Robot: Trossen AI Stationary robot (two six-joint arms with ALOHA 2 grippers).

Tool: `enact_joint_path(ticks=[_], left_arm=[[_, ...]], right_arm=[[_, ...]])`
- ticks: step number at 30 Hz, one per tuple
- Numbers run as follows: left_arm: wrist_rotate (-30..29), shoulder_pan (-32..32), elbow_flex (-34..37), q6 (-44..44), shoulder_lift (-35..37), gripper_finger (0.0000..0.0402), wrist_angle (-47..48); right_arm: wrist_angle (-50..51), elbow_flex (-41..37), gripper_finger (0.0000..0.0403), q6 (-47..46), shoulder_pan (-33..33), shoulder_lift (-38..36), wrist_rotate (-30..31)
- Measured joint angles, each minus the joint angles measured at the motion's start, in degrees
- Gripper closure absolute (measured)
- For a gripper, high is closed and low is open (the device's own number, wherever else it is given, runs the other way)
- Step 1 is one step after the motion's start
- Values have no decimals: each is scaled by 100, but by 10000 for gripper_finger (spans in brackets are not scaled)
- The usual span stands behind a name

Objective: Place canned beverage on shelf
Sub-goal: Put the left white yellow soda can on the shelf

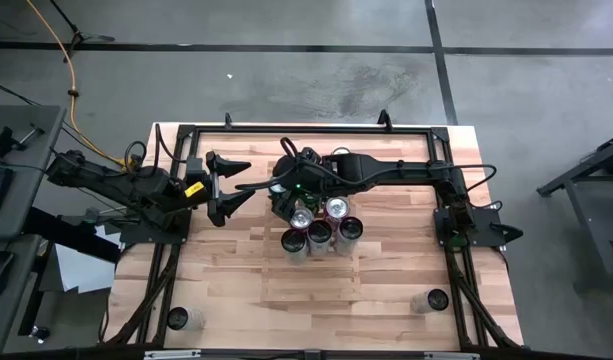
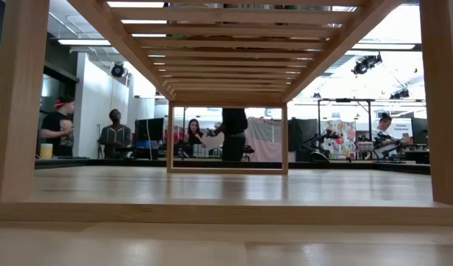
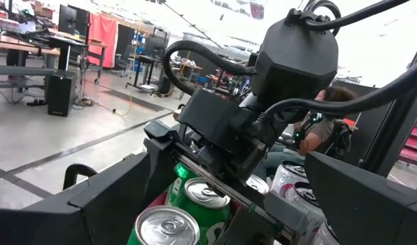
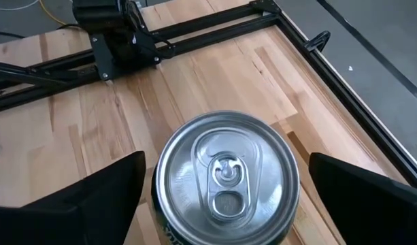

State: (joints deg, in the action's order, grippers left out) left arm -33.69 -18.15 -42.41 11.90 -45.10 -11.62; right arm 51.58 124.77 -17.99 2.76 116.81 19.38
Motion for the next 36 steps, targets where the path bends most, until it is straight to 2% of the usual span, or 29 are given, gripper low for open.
enact_joint_path(ticks=[20,30,36], left_arm=[[1,0,0,-3,1,21,31],[2,0,0,-3,0,21,58],[2,0,0,2,2,21,74]], right_arm=[[23,9,6,207,-22,-96,-29],[50,17,6,627,-22,-739,13],[460,17,6,493,43,-1259,21]])
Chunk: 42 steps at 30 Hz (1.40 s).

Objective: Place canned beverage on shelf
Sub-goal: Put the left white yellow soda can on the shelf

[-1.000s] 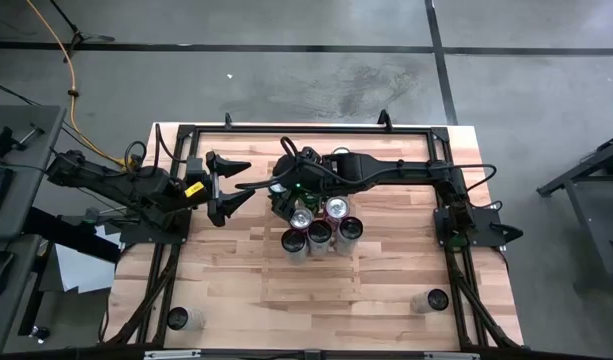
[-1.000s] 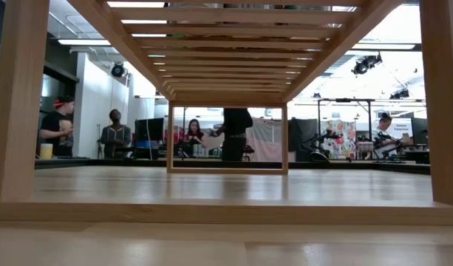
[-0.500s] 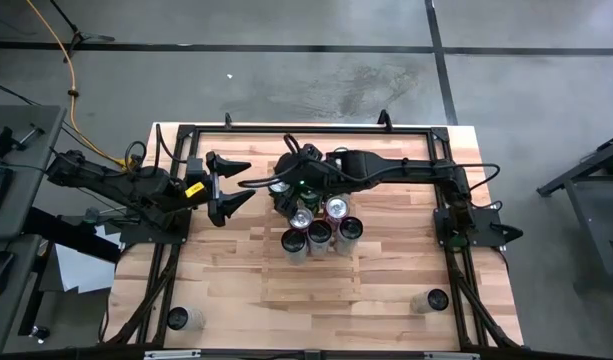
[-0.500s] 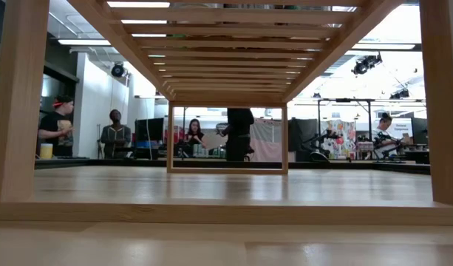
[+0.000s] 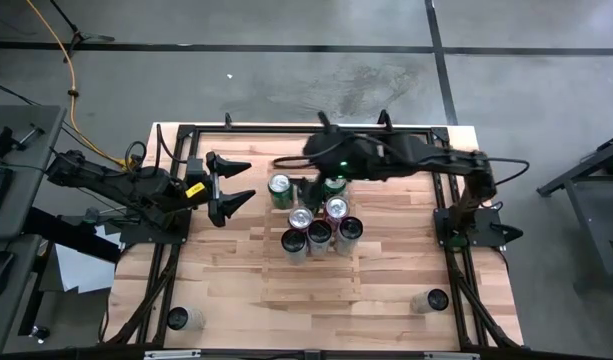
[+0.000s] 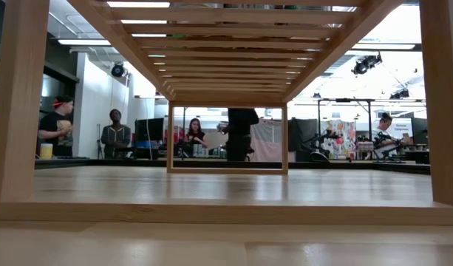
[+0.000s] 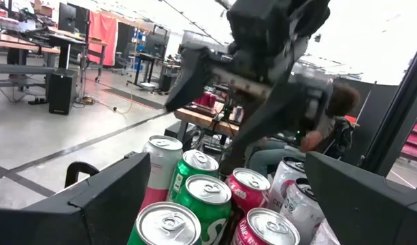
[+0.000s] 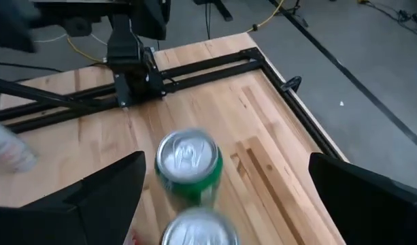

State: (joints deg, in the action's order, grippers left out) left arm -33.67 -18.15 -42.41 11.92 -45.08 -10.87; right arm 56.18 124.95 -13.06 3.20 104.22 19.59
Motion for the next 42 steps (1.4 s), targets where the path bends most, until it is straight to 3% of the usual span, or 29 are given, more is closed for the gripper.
enact_joint_path(ticks=[4,14,27,42], left_arm=[[0,0,0,4,-2,21,-4],[-76,0,0,8,0,21,-15],[-199,2,0,49,-2,21,-13],[-199,2,0,160,0,21,-13]], right_arm=[[541,0,6,-241,192,-360,107],[1949,0,6,-777,1070,-1072,1199],[2403,0,6,-1220,1778,-1472,1472],[2646,-20,6,-1398,1834,-1464,1445]])
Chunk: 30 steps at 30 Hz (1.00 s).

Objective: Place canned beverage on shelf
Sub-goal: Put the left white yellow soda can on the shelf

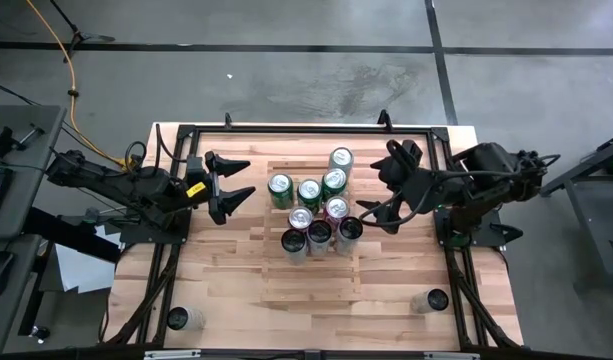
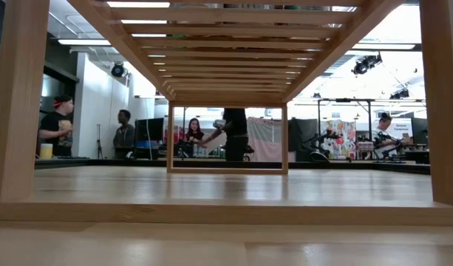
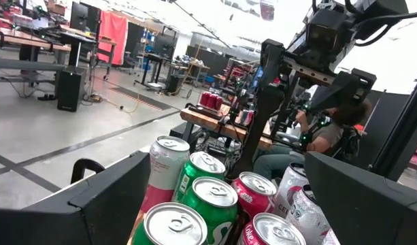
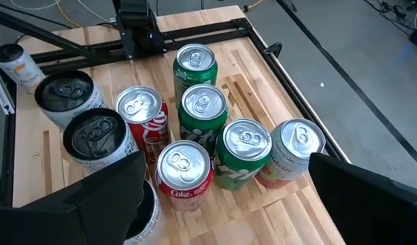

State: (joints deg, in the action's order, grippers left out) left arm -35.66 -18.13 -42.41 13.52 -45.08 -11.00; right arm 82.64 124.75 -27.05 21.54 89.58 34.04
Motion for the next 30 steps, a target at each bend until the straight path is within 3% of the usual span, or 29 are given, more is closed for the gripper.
enact_joint_path(ticks=[21,30], left_arm=[[122,0,0,233,0,21,40],[966,-4,0,798,-2,21,439]], right_arm=[[97,0,6,-4,0,0,-2],[95,0,6,-324,0,2,-14]])
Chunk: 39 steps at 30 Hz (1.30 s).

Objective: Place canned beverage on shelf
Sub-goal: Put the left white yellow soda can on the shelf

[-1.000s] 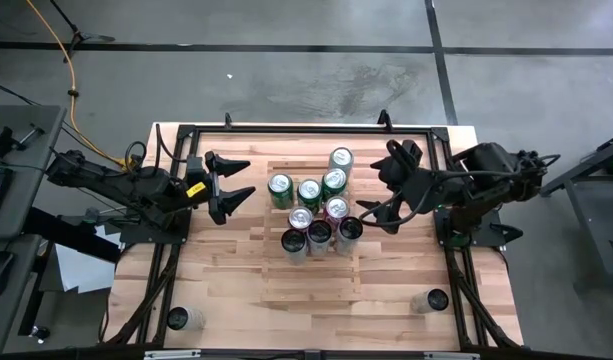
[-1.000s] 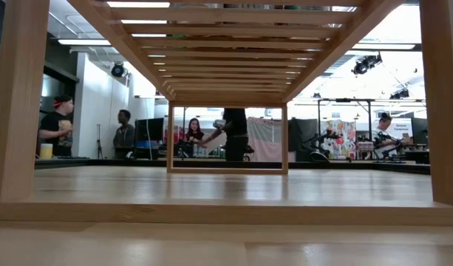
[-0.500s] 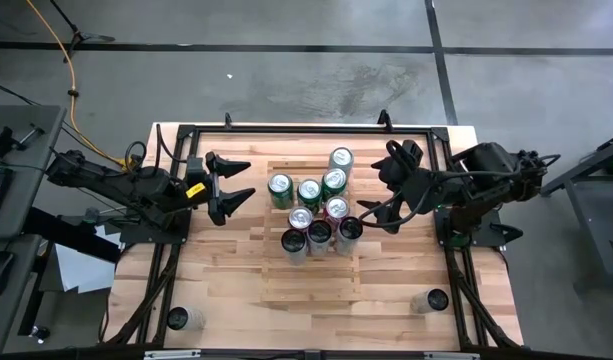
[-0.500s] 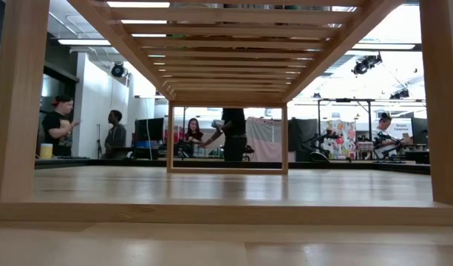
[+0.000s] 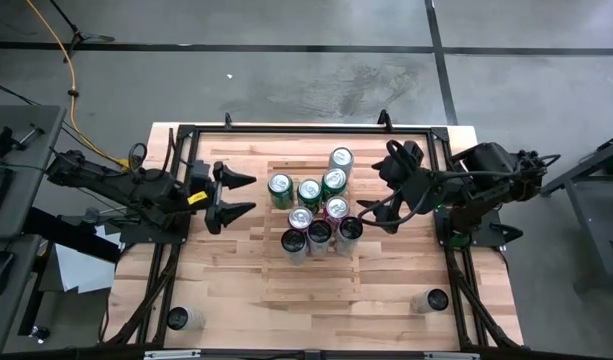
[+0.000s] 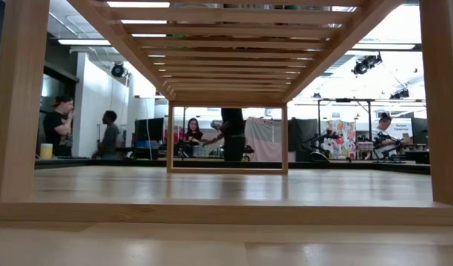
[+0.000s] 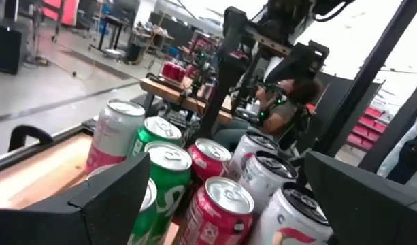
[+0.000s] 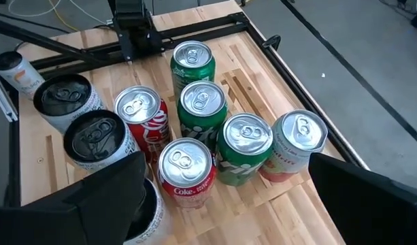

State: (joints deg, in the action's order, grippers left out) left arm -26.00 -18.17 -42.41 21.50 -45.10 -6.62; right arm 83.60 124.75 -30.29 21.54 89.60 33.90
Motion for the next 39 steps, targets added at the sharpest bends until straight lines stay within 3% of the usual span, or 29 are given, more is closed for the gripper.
enact_joint_path(ticks=[5,9,17,20,24,28,33,39], left_arm=[[48,0,-57,381,0,21,134],[346,-48,-797,692,-119,21,1025],[193,-1202,-3694,1024,-1486,21,4799],[285,-1791,-4656,1677,-2251,21,6350],[894,-2539,-5542,2990,-3066,21,7931],[1328,-3247,-5799,4284,-3549,21,8462],[1293,-4060,-5816,5633,-3860,21,8490],[1381,-4702,-5818,6590,-4410,21,8717]], right_arm=[[2,0,6,-251,0,0,-32],[2,0,6,-441,-2,0,-174],[37,0,6,-428,-1,2,-570],[182,0,6,-424,-2,2,-561],[456,0,6,-424,-2,2,-490],[653,0,6,-421,-1,2,-306],[641,0,6,-180,-2,2,-192],[641,0,6,-118,-2,2,-23]])
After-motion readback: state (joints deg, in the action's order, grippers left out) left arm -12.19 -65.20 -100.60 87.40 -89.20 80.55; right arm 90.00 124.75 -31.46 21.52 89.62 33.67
